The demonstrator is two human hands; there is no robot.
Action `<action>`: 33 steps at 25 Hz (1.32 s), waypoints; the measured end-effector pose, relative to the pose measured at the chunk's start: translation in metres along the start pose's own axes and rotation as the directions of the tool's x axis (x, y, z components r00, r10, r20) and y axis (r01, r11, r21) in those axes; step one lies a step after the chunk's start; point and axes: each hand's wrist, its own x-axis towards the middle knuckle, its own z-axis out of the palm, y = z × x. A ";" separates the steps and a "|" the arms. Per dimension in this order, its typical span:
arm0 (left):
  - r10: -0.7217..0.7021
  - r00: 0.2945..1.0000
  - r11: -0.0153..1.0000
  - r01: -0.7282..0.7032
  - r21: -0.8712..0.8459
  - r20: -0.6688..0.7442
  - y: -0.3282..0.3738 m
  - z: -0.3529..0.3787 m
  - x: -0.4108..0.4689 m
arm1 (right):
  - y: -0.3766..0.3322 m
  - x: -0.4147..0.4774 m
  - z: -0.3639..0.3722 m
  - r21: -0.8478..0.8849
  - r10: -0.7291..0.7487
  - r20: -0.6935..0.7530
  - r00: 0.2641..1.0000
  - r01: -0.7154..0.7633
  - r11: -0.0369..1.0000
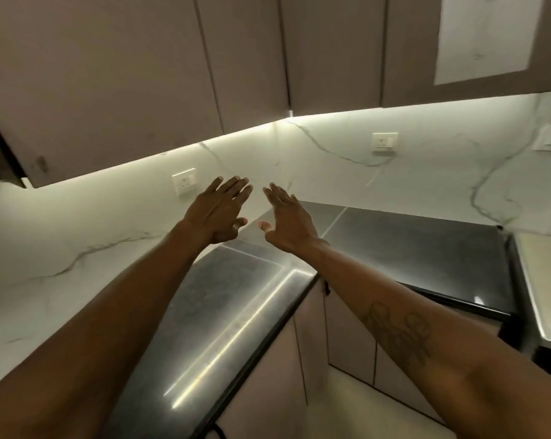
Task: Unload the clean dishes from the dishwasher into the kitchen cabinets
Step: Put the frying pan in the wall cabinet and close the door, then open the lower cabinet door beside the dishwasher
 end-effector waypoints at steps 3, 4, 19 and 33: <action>0.076 0.997 0.995 -0.077 -0.056 -0.009 0.053 0.009 0.037 | 0.054 -0.020 -0.028 -0.032 0.091 -0.035 0.995 -0.092 0.995; 0.098 0.995 0.992 -0.099 -0.080 -0.013 0.071 0.012 0.050 | 0.074 -0.025 -0.036 -0.041 0.123 -0.040 0.992 -0.124 0.991; 0.220 0.974 0.865 -0.167 -0.473 0.058 0.309 0.102 0.226 | 0.355 -0.113 -0.082 -0.024 0.549 -0.068 0.833 -0.551 0.834; 0.113 0.894 0.446 0.344 -0.826 0.433 0.422 0.239 0.188 | 0.402 -0.200 0.031 0.116 0.860 0.048 0.508 -0.858 0.500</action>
